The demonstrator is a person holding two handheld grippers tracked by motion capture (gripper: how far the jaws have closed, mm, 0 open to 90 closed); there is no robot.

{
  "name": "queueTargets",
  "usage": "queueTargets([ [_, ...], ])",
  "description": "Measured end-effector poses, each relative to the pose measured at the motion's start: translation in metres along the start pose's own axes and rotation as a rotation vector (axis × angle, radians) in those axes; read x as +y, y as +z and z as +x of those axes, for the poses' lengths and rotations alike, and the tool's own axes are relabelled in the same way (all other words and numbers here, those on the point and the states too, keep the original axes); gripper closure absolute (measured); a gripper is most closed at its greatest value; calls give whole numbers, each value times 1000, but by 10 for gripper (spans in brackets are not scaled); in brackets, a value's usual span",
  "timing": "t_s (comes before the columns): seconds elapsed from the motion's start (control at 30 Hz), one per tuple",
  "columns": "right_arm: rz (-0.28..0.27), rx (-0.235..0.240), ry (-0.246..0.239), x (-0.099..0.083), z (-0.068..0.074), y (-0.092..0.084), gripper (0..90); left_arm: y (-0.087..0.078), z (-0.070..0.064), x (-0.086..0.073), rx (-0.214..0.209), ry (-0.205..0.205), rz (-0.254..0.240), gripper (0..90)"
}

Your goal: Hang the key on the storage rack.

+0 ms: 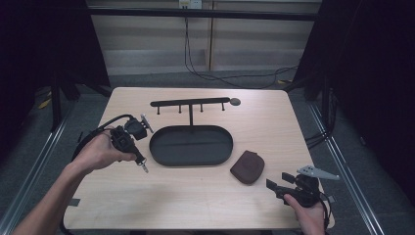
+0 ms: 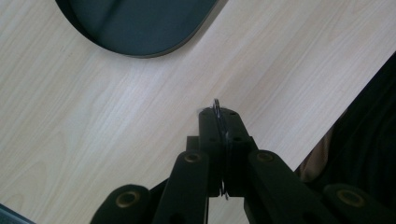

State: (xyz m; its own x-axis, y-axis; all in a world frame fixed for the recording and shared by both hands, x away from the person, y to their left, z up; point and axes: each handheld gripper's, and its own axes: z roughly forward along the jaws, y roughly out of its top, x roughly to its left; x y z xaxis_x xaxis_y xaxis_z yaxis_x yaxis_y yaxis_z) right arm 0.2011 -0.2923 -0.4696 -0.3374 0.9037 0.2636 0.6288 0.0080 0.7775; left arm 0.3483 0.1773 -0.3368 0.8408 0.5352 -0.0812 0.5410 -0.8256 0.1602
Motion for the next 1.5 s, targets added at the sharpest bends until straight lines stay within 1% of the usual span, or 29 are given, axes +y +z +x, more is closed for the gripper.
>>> queueTargets([
  [0.07, 0, -1, 0, 0, 0, 0, 251, -4, 2, 1, 0, 3, 4, 892],
  [0.17, -1, -3, 2, 0, 0, -1, 251, -10, 4, 3, -11, 1, -14, 890],
  [0.23, -2, -3, -2, 0, 0, -1, 251, -12, 5, 5, 1, 0, -9, 891],
  [0.3, -1, -2, 1, 0, 0, -1, 251, -16, 6, 6, -1, 3, -9, 892],
  [0.33, -1, 0, 1, 0, 0, 0, 251, -17, 6, 7, 3, -10, -9, 892],
  [0.37, 1, -1, 3, 0, 0, 0, 251, -18, 7, 9, -3, -5, -1, 892],
  [0.4, 2, -1, 4, 0, 0, 0, 251, -20, 6, 10, 0, -11, -5, 892],
  [0.47, 2, -1, 4, 0, 0, 0, 251, -22, 7, 11, 4, -5, -4, 892],
  [0.5, 3, -1, 5, 0, 0, 0, 252, -24, 7, 14, 2, 3, 6, 892],
  [0.57, 1, -1, 4, 0, 0, 0, 251, -25, 6, 15, 5, -1, -4, 892],
  [0.6, 0, 0, 5, 0, 0, -1, 252, -27, 7, 15, -3, 14, -7, 892],
  [0.63, 0, -1, 5, 0, 0, -1, 253, -28, 6, 16, -7, 18, -12, 892],
  [0.67, 0, 0, 5, 0, -1, -1, 253, -29, 4, 16, 12, 23, -4, 892],
  [0.7, 3, -1, 4, 0, -1, 0, 253, -31, 1, 16, 11, 15, -11, 892],
  [0.73, 5, -1, 5, 0, -1, 0, 253, -34, 1, 17, 16, 35, -13, 892],
  [0.77, 5, -1, 5, 0, -1, 0, 253, -34, 1, 17, 16, 35, -13, 892],
  [0.8, 5, -2, 5, 0, 0, 0, 253, -39, -1, 19, 25, 32, -22, 892],
  [0.83, 5, -2, 5, 0, 0, 0, 253, -39, -1, 19, 25, 32, -22, 892],
  [0.87, 3, -2, 4, 0, 0, 0, 253, -44, 0, 21, 31, 29, -27, 892],
  [0.9, 2, -1, 4, 0, 0, 0, 253, -46, 1, 23, 32, 43, -22, 892],
  [0.97, -1, -1, 2, 0, 0, -1, 253, -47, 1, 24, 32, 39, -29, 892],
  [1.0, 0, 0, 2, 0, 0, 0, 253, -48, 2, 27, 25, 48, -29, 892],
  [1.1, 1, 0, 1, 0, 0, -1, 253, -49, 5, 32, 20, 48, -25, 892],
  [1.17, 2, 1, 5, 0, 0, -1, 253, -51, 7, 34, 18, 44, -33, 892],
  [1.23, 2, 1, 5, 0, -1, -1, 253, -52, 10, 37, 9, 41, -23, 892],
  [1.3, 1, 1, 1, 0, 0, 0, 253, -54, 14, 39, 3, 33, -35, 892],
  [1.33, 1, 1, 1, 0, 0, 0, 253, -54, 15, 41, 2, 35, -31, 891],
  [1.47, 0, 0, 3, 0, 0, -1, 253, -59, 19, 45, 6, 20, -42, 892],
  [1.5, -1, 1, 3, 0, 0, -1, 253, -60, 21, 46, 6, 25, -35, 892],
])
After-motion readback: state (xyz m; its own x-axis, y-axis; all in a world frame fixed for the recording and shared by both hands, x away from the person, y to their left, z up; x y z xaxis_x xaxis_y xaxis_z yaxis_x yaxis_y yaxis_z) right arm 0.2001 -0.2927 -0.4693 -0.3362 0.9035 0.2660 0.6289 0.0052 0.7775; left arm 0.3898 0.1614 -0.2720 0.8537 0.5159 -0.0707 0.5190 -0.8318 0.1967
